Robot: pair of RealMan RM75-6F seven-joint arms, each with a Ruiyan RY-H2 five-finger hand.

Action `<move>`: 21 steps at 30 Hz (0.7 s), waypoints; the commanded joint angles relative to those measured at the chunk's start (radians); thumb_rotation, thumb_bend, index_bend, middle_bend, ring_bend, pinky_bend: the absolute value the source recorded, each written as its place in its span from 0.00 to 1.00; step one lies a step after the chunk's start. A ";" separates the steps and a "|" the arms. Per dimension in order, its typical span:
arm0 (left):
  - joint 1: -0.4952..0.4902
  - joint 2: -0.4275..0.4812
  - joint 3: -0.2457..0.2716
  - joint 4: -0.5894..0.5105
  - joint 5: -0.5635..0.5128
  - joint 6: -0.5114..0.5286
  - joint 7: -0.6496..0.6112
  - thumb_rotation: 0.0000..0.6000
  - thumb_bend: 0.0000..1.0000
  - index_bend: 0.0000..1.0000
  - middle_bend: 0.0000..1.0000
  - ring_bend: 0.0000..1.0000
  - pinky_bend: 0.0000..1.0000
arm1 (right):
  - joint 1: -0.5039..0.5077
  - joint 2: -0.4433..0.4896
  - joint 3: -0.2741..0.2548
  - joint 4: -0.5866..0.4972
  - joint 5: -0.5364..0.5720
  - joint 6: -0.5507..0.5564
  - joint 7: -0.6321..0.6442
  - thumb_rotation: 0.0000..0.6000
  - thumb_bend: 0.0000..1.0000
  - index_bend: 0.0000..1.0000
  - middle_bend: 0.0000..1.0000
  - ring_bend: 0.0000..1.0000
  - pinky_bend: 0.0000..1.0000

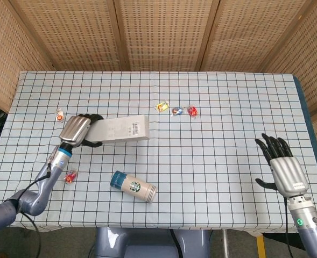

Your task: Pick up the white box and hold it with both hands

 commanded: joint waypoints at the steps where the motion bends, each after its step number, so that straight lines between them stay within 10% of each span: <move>1: -0.111 -0.060 -0.074 -0.061 -0.130 -0.066 0.147 1.00 0.11 0.70 0.58 0.49 0.56 | 0.098 0.056 0.060 -0.076 0.095 -0.115 -0.038 1.00 0.00 0.00 0.00 0.00 0.00; 10: -0.298 -0.205 -0.129 -0.036 -0.371 -0.097 0.383 1.00 0.11 0.70 0.58 0.49 0.56 | 0.262 0.068 0.146 -0.138 0.336 -0.246 -0.159 1.00 0.00 0.00 0.00 0.00 0.00; 21: -0.403 -0.299 -0.126 0.019 -0.460 -0.077 0.460 1.00 0.13 0.69 0.58 0.49 0.56 | 0.403 0.006 0.132 -0.134 0.580 -0.281 -0.314 1.00 0.00 0.00 0.00 0.00 0.00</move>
